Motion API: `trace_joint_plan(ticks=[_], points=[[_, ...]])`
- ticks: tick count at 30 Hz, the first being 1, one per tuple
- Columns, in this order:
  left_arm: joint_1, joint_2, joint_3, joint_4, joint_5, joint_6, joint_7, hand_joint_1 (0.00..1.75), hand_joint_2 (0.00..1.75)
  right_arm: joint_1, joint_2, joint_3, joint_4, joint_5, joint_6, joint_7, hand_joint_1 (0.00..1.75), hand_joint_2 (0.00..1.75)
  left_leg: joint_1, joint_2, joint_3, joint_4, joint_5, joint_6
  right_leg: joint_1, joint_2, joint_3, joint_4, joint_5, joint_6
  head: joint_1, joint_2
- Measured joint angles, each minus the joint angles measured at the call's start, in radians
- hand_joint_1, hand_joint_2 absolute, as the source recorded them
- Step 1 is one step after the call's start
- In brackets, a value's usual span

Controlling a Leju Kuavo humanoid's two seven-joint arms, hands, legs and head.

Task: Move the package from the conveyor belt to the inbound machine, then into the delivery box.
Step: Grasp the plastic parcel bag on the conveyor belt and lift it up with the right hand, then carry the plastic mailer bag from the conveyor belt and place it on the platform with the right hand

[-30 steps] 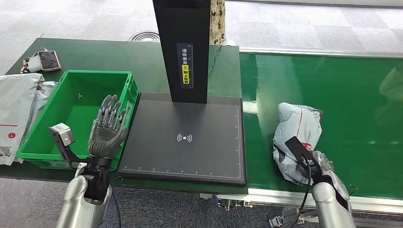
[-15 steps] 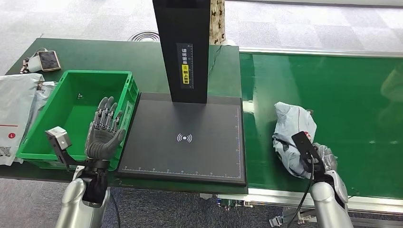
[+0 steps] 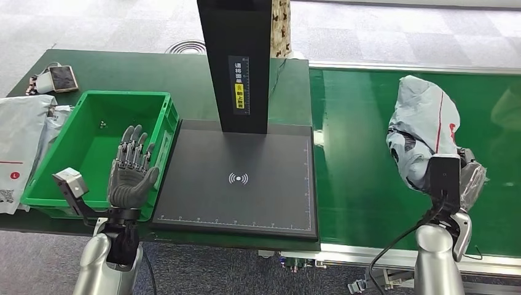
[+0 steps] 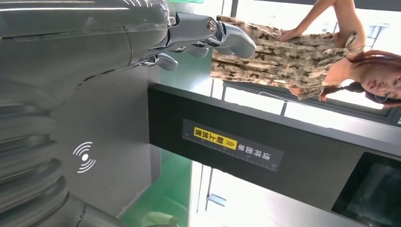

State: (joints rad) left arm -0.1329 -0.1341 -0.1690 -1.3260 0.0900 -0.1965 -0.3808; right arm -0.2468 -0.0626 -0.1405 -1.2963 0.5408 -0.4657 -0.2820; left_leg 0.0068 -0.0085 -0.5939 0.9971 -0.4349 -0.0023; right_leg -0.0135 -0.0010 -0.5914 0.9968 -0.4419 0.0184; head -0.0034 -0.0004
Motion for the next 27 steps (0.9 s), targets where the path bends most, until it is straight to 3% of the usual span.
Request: trace_joint_plan(ticks=[11,13,17,19,23,27], points=[[-0.039,-0.002,-0.012,0.015,0.005,-0.009,-0.029,0.0,1.75,-0.046,0.022,0.056,-0.08,-0.01,-0.09,-0.111,1.75,1.75,0.0,0.0,0.0,0.0,0.0,0.0,0.0,0.0,0.0,0.0,0.0,0.0,0.0,0.0],[-0.051,-0.002,-0.017,0.023,0.008,-0.016,-0.033,0.0,1.75,-0.061,0.021,0.085,-0.088,0.003,-0.036,-0.118,1.75,1.75,0.0,0.001,0.0,0.0,0.0,0.0,0.0,0.001,0.0,0.0,0.0,0.0,0.0,0.0],[-0.087,-0.002,-0.027,0.047,0.011,-0.033,-0.051,0.0,1.75,-0.136,0.017,0.219,-0.06,0.128,0.255,-0.089,1.75,1.75,0.0,0.005,0.0,0.0,0.001,-0.001,0.001,0.005,-0.001,0.0,0.002,-0.001,0.0,0.0],[-0.115,-0.002,-0.031,0.064,0.008,-0.025,-0.067,0.0,1.75,-0.19,0.018,0.324,-0.005,0.187,0.349,-0.089,1.75,1.75,0.0,0.006,0.0,0.0,0.002,-0.001,0.001,0.006,-0.001,0.0,0.003,-0.002,0.0,0.0],[-0.153,-0.002,-0.035,0.092,0.003,0.0,-0.084,0.0,1.75,-0.268,0.029,0.501,0.092,0.208,0.368,-0.099,1.75,1.75,0.0,0.001,0.0,0.0,0.004,-0.002,0.002,0.001,-0.001,0.001,0.003,-0.002,0.0,0.0],[-0.164,-0.001,-0.036,0.108,0.003,0.011,-0.087,0.0,1.75,-0.303,0.028,0.578,0.132,0.2,0.365,-0.098,1.75,1.75,0.002,0.001,-0.002,0.0,0.004,-0.002,0.002,0.001,-0.002,0.001,0.002,-0.002,0.0,0.0]])
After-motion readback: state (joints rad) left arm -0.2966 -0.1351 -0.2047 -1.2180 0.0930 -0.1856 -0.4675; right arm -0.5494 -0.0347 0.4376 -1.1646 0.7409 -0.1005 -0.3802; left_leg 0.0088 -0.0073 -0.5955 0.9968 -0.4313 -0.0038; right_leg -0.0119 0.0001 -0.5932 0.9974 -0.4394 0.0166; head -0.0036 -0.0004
